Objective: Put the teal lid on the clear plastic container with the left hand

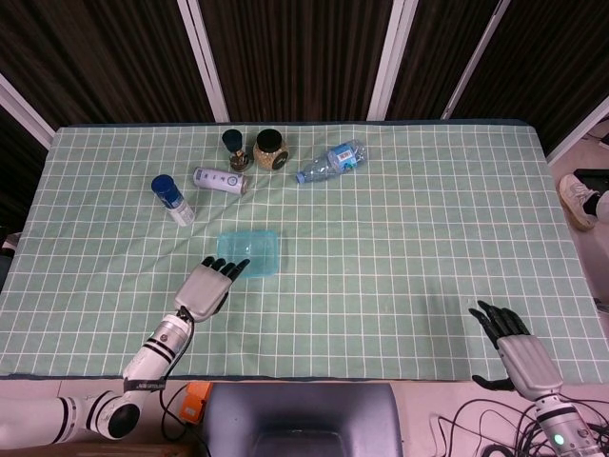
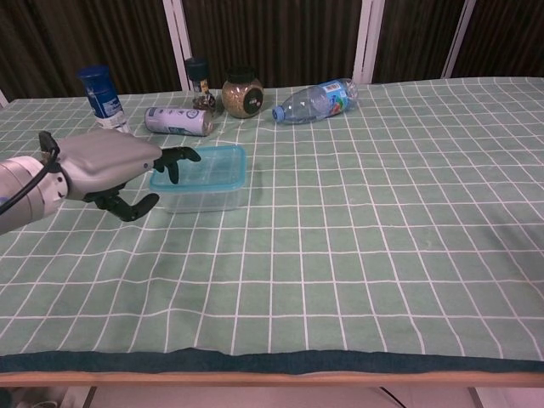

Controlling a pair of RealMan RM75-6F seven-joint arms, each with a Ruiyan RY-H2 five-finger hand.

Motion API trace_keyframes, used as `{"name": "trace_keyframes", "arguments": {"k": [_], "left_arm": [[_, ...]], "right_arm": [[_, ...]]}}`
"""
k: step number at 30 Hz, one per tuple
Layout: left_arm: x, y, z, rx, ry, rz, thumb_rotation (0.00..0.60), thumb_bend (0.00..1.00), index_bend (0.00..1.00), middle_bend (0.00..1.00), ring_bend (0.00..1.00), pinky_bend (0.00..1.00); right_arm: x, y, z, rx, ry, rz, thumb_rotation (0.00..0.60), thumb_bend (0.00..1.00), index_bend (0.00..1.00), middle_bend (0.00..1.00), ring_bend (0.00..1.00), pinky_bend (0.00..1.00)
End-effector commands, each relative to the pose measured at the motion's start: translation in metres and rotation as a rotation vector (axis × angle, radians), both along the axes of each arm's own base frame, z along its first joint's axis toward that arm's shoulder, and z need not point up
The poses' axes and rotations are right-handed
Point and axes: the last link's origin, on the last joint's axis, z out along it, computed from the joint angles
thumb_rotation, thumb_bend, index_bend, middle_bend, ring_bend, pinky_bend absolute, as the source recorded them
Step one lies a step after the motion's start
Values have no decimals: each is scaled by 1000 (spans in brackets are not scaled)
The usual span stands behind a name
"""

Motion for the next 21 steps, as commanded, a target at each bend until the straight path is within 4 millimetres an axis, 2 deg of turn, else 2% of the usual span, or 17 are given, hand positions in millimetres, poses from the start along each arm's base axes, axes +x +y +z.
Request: {"name": "trace_keyframes", "arguments": {"k": [1, 21], "left_arm": [[1, 1, -1, 0, 1, 0, 600, 580, 69, 260, 229, 275], [-8, -1, -9, -20, 66, 8, 600, 583, 65, 283, 248, 294]], "right_arm": [[0, 0, 0, -1, -1, 0, 600, 292, 0, 0, 0, 0], [0, 0, -1, 1, 3, -2, 600, 293, 0, 0, 0, 0]]}}
